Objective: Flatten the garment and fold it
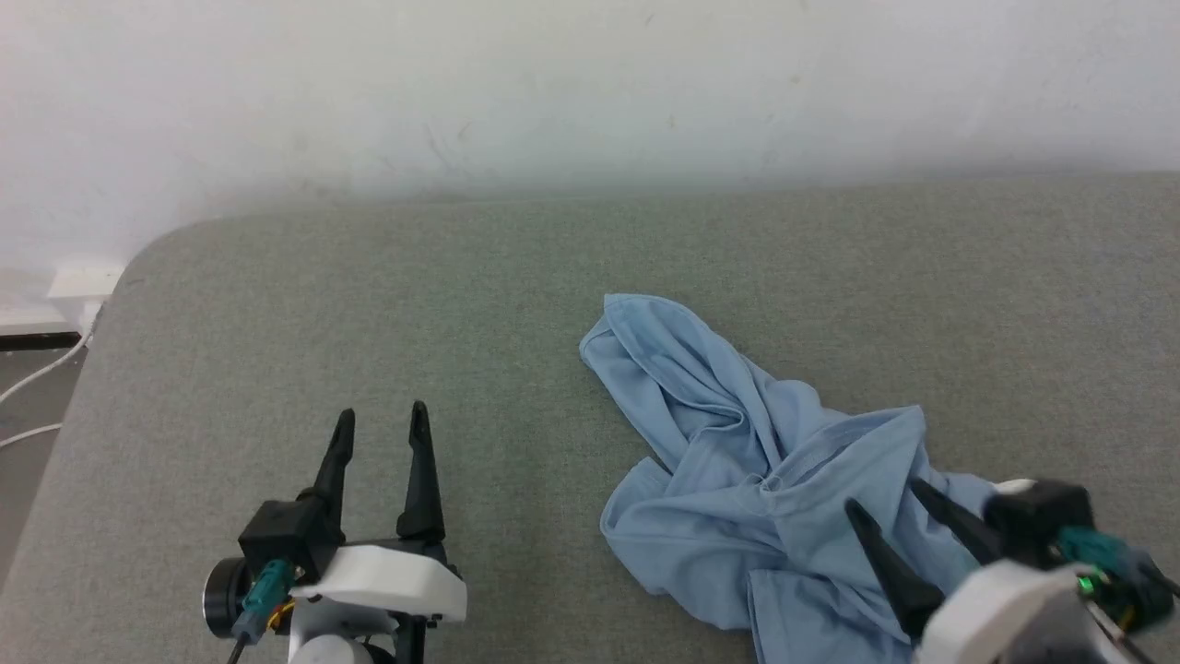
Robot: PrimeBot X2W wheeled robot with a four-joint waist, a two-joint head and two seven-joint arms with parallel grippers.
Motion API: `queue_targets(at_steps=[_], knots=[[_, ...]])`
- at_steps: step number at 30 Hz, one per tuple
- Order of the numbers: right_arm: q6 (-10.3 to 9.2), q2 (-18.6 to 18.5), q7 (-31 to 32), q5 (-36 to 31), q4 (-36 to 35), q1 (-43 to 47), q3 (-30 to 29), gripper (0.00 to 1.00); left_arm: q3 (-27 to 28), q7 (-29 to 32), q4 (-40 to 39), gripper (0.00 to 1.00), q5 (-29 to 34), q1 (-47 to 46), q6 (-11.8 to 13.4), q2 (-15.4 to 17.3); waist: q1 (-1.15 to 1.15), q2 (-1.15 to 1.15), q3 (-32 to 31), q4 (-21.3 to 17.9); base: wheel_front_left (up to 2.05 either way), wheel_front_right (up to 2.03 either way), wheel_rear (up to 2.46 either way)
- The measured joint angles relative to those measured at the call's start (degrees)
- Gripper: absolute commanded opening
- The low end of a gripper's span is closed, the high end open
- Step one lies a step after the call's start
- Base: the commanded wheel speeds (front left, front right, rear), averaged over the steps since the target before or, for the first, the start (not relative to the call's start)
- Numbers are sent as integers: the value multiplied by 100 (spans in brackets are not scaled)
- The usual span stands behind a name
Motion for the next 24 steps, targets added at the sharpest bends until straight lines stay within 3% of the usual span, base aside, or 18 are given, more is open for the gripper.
queue_targets(at_steps=[9, 15, 16, 18, 24], knots=[[0, -1301, 1114, 649, 712, -1653, 1717, 100, -138, 0, 15, 100, -23, -23, 2, -1, 0, 0, 137, 146, 0, 0, 0], [0, -1700, 1340, 1079, 1215, -2497, 2531, 100, -229, 0, 18, 100, -112, -130, 56, -1, 1, 0, 321, 286, 0, 0, 0], [0, -1745, 1432, 1149, 1322, -2583, 2652, 41, -243, 0, 20, 100, -124, -131, 59, -1, 2, 0, 348, 306, 0, 0, 0], [1, -1837, 1601, 1310, 1484, -2669, 2842, 0, -267, 0, 25, 100, -125, -131, 87, -1, 1, 0, 390, 341, 0, 0, 0], [1, -1961, 1365, 1512, 1475, -2813, 2684, 0, -250, 0, 36, 100, -125, -130, 122, -1, 1, 0, 403, 335, 0, 0, 0]])
